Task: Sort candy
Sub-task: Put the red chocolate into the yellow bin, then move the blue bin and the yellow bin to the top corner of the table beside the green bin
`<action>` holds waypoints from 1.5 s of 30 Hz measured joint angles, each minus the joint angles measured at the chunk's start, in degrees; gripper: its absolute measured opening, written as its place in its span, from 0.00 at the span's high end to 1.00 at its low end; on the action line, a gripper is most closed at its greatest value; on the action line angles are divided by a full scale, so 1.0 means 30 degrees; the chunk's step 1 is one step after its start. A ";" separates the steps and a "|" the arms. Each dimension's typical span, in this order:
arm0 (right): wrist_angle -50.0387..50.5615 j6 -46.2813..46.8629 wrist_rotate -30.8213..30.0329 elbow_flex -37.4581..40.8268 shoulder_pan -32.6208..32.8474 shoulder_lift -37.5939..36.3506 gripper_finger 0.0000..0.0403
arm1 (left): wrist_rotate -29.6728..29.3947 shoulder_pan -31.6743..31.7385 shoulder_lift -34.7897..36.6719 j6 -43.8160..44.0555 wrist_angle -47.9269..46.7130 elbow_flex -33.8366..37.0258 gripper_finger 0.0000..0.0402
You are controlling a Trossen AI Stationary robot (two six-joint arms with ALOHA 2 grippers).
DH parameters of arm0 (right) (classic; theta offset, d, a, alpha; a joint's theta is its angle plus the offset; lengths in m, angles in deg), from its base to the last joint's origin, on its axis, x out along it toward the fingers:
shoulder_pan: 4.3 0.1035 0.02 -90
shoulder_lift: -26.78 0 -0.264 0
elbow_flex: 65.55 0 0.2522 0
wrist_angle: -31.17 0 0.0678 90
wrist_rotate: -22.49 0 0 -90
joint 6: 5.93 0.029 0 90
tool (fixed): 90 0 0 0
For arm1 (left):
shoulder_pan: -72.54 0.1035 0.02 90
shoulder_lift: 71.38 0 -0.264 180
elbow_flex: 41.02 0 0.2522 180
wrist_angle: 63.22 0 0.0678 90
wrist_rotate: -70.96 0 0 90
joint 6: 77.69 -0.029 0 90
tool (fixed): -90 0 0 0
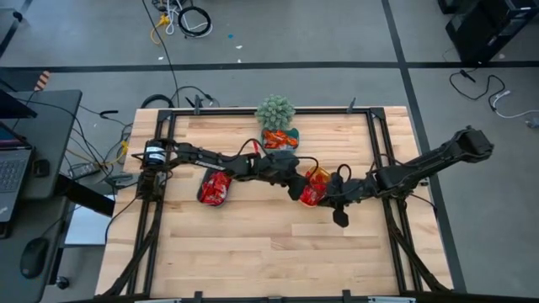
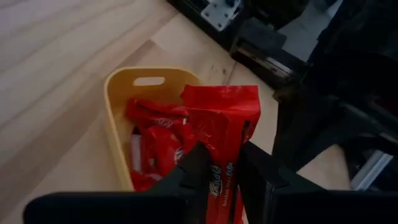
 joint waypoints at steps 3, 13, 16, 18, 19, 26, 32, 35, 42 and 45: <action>0.0046 -0.0040 -0.0017 0.0000 -0.0019 -0.0291 1.00 | 0.0201 -0.0007 -0.0062 0.0186 0.0581 0.0010 0.79; -0.0315 -0.0909 -0.1246 0.0000 -0.0253 -0.0532 1.00 | 0.0962 -0.0015 -0.0141 0.0183 0.0081 0.0007 0.62; -0.0479 -0.1199 -0.1664 -0.0007 -0.0501 -0.0823 1.00 | 0.0845 -0.0015 -0.0141 -0.0463 -0.0068 0.0007 0.59; -0.0611 -0.1483 -0.1885 -0.0007 -0.0694 -0.1000 1.00 | 0.0609 -0.0015 -0.0141 -0.1935 -0.0153 0.0007 0.59; -0.0629 -0.1564 -0.2031 -0.0007 -0.0792 -0.1083 1.00 | 0.0349 -0.0015 -0.0141 -0.2294 -0.0152 0.0007 0.59; -0.0596 -0.2352 -0.1340 -0.0015 -0.1497 -0.0925 1.00 | -0.1107 -0.0344 -0.0023 -0.4809 -0.0249 0.0007 0.67; 0.0096 -0.4216 0.1786 -0.0007 -0.0929 -0.0882 1.00 | -0.2461 -0.1737 0.0904 -0.8489 -0.0584 0.0076 0.88; -0.0239 -0.4348 0.2303 -0.0011 -0.0461 -0.0441 1.00 | -0.2635 -0.2190 0.1505 -0.8833 -0.0205 0.0830 0.97; -0.2884 -0.3548 0.1428 -0.0410 -0.0143 0.2486 1.00 | -0.4298 -0.2913 0.3787 -0.7775 0.5409 0.5687 0.98; -0.2852 -0.3432 0.0505 -0.1476 -0.0261 0.3805 1.00 | -0.5695 -0.3287 0.4924 -0.7810 0.8355 0.8093 0.99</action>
